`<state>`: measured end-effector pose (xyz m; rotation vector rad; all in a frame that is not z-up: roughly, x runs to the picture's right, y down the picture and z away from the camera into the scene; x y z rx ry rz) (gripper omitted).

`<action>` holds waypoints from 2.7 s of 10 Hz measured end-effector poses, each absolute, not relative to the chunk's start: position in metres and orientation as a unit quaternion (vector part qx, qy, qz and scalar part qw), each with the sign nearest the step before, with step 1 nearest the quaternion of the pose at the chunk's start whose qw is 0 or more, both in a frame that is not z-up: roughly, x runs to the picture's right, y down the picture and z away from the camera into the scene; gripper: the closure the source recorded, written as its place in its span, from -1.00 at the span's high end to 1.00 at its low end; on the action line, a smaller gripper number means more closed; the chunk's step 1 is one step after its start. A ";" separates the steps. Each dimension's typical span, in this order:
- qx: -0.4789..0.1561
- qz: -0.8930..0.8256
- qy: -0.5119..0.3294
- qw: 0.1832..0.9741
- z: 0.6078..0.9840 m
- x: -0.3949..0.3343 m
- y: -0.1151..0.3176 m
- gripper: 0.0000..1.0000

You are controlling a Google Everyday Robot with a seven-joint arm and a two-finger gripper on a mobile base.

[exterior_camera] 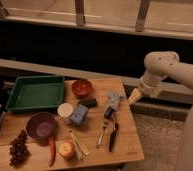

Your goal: Place towel in paper cup

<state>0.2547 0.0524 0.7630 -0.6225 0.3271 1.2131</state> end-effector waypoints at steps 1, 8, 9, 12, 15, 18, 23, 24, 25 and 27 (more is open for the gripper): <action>-0.286 0.558 0.148 0.765 0.769 0.247 0.050 0.60; -0.272 0.550 0.130 0.779 0.797 0.187 0.036 0.60; -0.272 0.551 0.130 0.778 0.797 0.188 0.037 0.60; -0.265 0.548 0.143 0.780 0.798 0.195 0.043 0.60; -0.275 0.559 0.147 0.768 0.813 0.204 0.068 0.60; -0.295 0.560 0.143 0.761 0.851 0.173 0.084 0.60; -0.287 0.545 0.146 0.774 0.902 0.132 0.074 0.60; -0.282 0.533 0.151 0.784 0.911 0.123 0.073 0.60; -0.277 0.527 0.157 0.788 0.920 0.121 0.072 0.60; -0.269 0.524 0.179 0.788 0.932 0.137 0.075 0.60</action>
